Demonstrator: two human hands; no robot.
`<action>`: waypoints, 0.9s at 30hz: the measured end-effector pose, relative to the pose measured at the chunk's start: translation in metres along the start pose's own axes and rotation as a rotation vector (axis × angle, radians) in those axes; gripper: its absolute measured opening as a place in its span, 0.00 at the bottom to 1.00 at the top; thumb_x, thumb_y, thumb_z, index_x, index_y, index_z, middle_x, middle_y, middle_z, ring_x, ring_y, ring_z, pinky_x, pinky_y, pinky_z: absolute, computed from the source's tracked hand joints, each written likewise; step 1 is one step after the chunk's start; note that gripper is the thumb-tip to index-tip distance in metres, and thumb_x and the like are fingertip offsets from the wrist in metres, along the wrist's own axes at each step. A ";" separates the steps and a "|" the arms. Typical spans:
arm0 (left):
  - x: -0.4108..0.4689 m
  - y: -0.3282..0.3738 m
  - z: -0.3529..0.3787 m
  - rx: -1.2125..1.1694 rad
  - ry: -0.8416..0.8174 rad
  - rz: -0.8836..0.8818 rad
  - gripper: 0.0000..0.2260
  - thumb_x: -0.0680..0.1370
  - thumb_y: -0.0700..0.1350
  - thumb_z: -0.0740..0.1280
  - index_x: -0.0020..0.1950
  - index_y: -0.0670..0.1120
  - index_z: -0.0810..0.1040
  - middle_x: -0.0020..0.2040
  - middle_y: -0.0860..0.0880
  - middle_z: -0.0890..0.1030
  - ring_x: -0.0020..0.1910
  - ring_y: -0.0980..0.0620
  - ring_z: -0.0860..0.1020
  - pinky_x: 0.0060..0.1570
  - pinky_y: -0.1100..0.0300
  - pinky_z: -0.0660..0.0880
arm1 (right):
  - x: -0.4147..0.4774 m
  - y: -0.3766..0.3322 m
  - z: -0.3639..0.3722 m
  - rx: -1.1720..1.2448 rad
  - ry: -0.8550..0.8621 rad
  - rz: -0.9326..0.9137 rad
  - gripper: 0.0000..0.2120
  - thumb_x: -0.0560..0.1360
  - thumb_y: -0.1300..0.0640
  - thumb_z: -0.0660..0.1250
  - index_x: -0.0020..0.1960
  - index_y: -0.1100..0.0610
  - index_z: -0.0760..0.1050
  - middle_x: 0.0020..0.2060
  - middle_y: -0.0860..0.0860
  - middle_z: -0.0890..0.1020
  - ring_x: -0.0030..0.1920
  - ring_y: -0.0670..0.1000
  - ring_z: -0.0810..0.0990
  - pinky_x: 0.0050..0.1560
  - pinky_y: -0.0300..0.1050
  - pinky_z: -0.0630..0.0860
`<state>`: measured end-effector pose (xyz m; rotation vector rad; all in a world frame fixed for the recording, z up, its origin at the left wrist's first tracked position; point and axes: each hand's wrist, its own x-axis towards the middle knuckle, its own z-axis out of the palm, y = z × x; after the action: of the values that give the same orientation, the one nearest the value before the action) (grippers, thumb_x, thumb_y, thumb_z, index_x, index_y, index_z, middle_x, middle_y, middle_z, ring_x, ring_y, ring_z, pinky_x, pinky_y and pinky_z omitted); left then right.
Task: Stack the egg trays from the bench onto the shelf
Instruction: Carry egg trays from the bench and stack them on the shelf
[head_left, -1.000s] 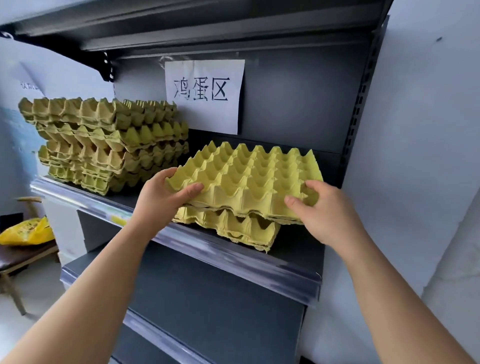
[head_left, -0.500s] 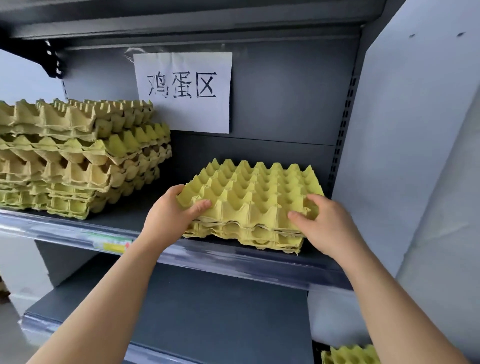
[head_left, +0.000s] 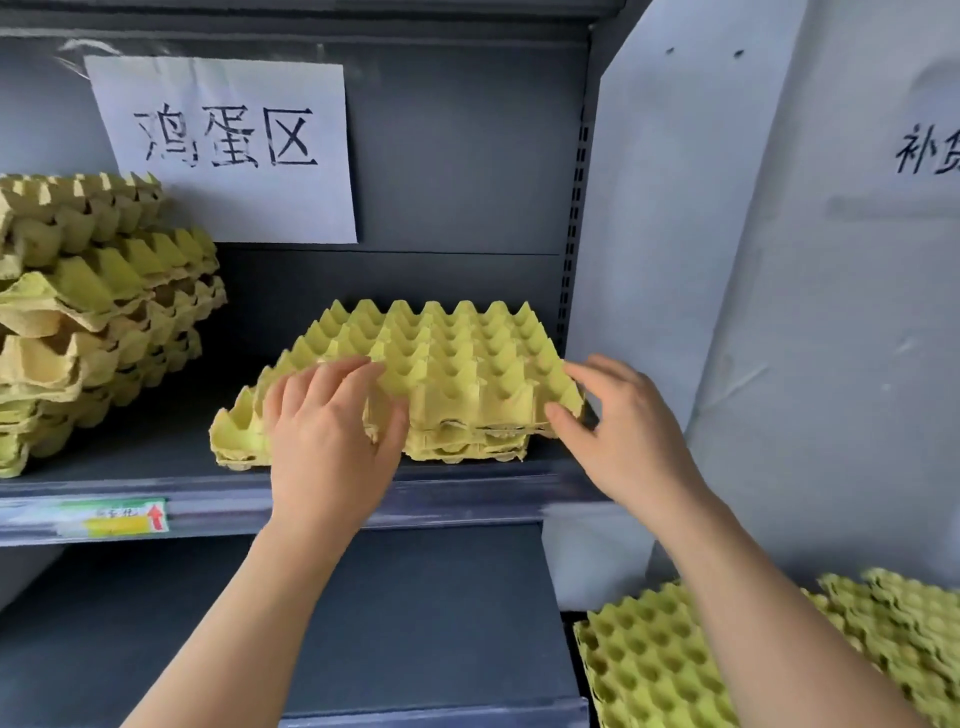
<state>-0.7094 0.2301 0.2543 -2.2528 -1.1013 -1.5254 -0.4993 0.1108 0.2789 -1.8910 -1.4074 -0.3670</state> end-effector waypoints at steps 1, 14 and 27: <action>-0.003 0.013 0.004 -0.018 0.017 0.042 0.16 0.76 0.52 0.64 0.55 0.43 0.82 0.55 0.47 0.82 0.52 0.40 0.77 0.58 0.45 0.68 | -0.006 0.007 -0.006 -0.006 0.025 0.002 0.18 0.74 0.51 0.69 0.61 0.57 0.77 0.58 0.53 0.78 0.59 0.57 0.75 0.58 0.48 0.72; -0.074 0.249 0.118 -0.399 -0.259 0.266 0.15 0.75 0.51 0.64 0.54 0.44 0.82 0.52 0.48 0.82 0.48 0.43 0.80 0.49 0.50 0.74 | -0.111 0.207 -0.110 -0.224 -0.011 0.242 0.16 0.74 0.53 0.69 0.59 0.59 0.80 0.57 0.54 0.81 0.59 0.55 0.78 0.62 0.43 0.69; -0.182 0.496 0.278 -0.403 -0.754 0.275 0.17 0.72 0.55 0.60 0.50 0.47 0.83 0.47 0.49 0.83 0.43 0.44 0.81 0.45 0.51 0.76 | -0.201 0.471 -0.211 -0.305 -0.155 0.589 0.16 0.76 0.53 0.67 0.63 0.56 0.77 0.62 0.52 0.78 0.64 0.52 0.73 0.63 0.42 0.66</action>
<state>-0.2097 -0.0501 0.0864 -3.2296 -0.5862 -0.8409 -0.0998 -0.2378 0.1173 -2.5186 -0.8514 -0.1483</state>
